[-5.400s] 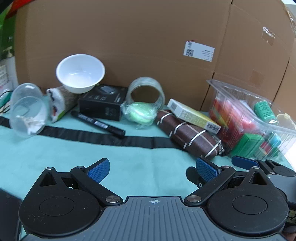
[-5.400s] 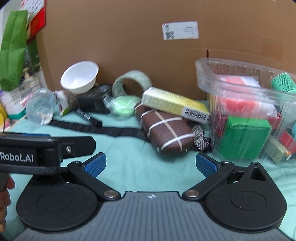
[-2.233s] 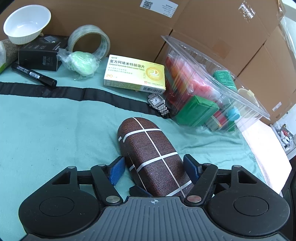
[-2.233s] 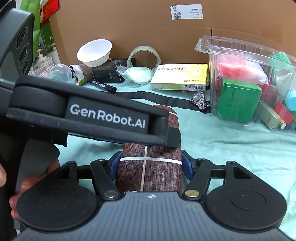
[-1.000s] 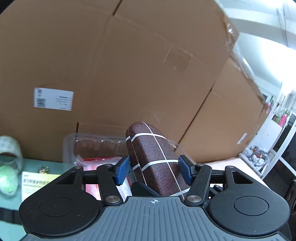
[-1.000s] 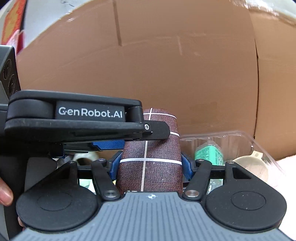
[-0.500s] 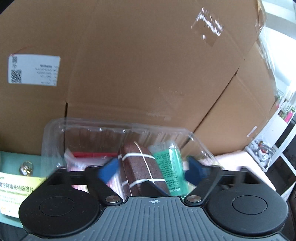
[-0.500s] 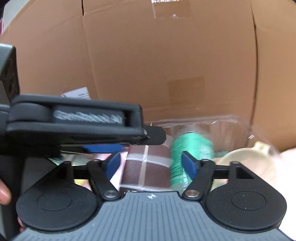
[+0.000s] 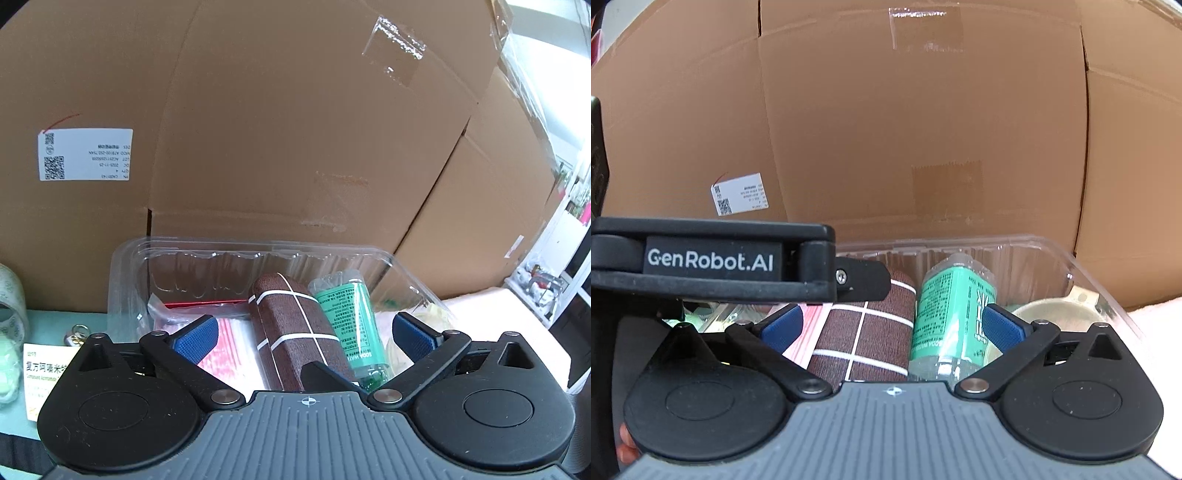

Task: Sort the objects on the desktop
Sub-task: 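Carry the glasses case into the clear plastic tray and lower it, then open the left gripper and withdraw from the tray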

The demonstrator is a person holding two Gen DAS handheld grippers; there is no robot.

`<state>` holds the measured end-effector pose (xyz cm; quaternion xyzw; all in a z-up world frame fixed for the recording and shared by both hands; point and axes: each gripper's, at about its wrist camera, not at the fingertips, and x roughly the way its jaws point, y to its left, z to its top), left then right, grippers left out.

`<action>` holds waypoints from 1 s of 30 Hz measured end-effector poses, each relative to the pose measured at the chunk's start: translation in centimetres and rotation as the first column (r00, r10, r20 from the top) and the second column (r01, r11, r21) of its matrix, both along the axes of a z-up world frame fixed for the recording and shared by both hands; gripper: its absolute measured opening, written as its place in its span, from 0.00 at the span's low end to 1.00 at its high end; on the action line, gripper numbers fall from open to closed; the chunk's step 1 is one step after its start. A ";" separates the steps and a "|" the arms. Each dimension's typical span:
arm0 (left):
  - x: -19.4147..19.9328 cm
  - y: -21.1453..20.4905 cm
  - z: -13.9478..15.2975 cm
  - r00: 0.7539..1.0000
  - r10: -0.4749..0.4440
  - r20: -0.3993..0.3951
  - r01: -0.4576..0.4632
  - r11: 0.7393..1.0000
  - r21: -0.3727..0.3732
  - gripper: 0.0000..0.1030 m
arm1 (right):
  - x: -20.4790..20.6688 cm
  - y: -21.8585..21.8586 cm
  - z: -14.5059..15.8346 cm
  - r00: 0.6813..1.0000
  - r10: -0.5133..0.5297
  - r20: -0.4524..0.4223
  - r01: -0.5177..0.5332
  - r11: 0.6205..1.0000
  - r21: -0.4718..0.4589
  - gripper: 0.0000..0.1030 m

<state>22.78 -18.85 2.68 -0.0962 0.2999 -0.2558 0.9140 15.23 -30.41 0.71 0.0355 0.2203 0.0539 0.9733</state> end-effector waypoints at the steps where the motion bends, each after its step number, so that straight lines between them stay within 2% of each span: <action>1: -0.2 -0.1 0.0 1.000 -0.002 0.002 0.002 1.000 0.002 1.00 | -0.1 0.1 0.0 1.000 -0.003 -0.001 0.003 1.000 -0.002 1.00; 9: -2.0 1.6 0.2 1.000 -0.011 0.017 0.011 1.000 0.016 1.00 | -1.6 0.3 1.0 1.000 -0.009 0.012 0.009 1.000 -0.007 1.00; 12: -2.0 2.0 1.9 1.000 -0.015 0.023 0.014 0.999 0.030 1.00 | -2.1 0.8 1.4 1.000 -0.012 0.018 0.012 1.000 -0.011 1.00; 13: -3.9 2.1 3.2 0.999 -0.022 0.034 0.021 0.999 0.032 1.00 | -2.4 0.9 1.5 1.000 -0.012 0.021 0.012 1.000 -0.010 1.00; 19: -7.1 2.6 4.2 0.996 -0.030 0.088 0.025 0.998 0.053 1.00 | -3.9 2.0 2.2 0.999 0.005 0.042 -0.005 1.000 0.006 1.00; 30: -13.5 5.8 4.0 0.994 0.040 0.102 -0.050 0.995 0.090 1.00 | -9.3 3.7 2.0 0.999 0.047 0.026 -0.047 0.999 0.017 1.00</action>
